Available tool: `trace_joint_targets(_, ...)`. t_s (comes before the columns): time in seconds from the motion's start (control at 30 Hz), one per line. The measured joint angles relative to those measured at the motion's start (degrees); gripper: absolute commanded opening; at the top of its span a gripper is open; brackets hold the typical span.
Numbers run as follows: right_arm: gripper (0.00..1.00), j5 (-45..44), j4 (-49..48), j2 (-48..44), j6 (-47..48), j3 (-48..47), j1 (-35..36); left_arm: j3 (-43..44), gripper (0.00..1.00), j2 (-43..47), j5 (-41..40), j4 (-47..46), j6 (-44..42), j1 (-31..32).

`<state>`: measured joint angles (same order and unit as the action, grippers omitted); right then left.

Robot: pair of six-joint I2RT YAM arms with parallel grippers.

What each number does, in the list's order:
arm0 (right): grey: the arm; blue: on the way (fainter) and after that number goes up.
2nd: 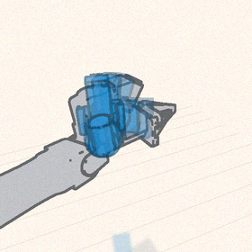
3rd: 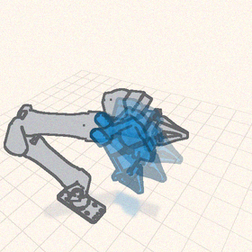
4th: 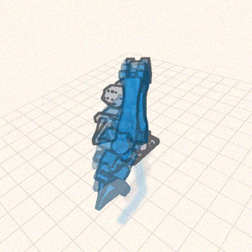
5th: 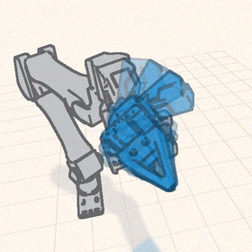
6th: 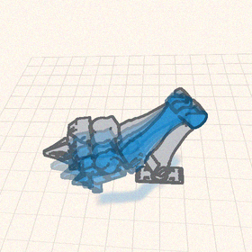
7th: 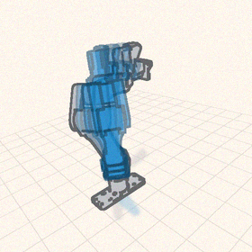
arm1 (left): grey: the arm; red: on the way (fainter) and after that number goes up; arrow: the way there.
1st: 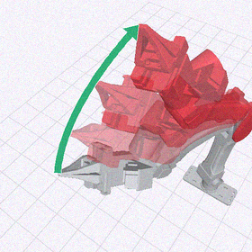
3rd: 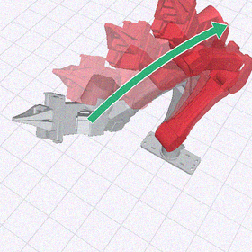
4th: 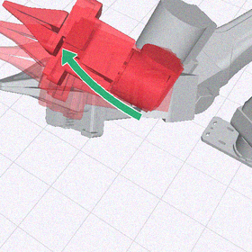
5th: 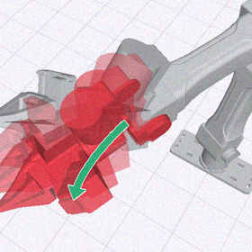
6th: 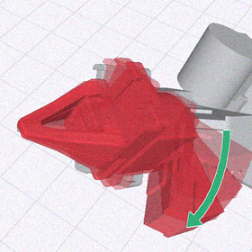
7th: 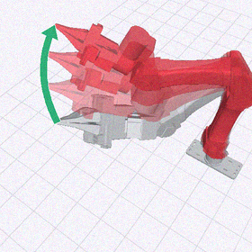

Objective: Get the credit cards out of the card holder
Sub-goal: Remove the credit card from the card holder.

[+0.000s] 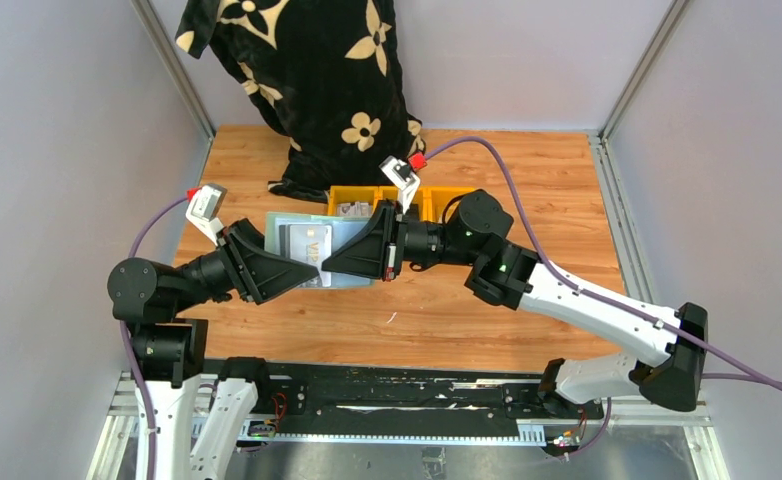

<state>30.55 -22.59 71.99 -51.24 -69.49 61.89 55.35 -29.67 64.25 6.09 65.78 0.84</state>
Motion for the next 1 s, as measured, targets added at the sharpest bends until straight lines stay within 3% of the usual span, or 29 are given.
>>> trace_joint_targets(0.13,0.00,1.1,0.2,1.2,0.3,-0.9,0.2,0.0,0.51,0.0,0.6,-0.7,1.4,0.0)
trace_joint_targets(0.3,0.00,2.5,0.5,3.1,0.7,-3.1,0.2,-0.1,0.25,0.0,1.1,-2.2,3.2,0.0)
trace_joint_targets(0.4,0.00,2.7,0.4,2.8,1.0,-3.1,0.2,-0.5,0.16,0.0,1.2,-3.0,3.8,0.0)
trace_joint_targets(0.87,0.00,0.3,-0.8,-4.3,1.3,5.2,0.3,-0.7,0.19,-0.4,2.1,-4.7,4.9,0.2)
trace_joint_targets(0.93,0.04,0.3,-0.9,-4.3,1.3,5.3,0.3,-0.7,0.19,-0.4,1.9,-4.7,4.9,0.2)
trace_joint_targets(1.0,0.14,0.6,-1.0,-4.0,1.2,5.2,0.3,-0.7,0.19,-0.4,1.9,-4.6,4.6,0.2)
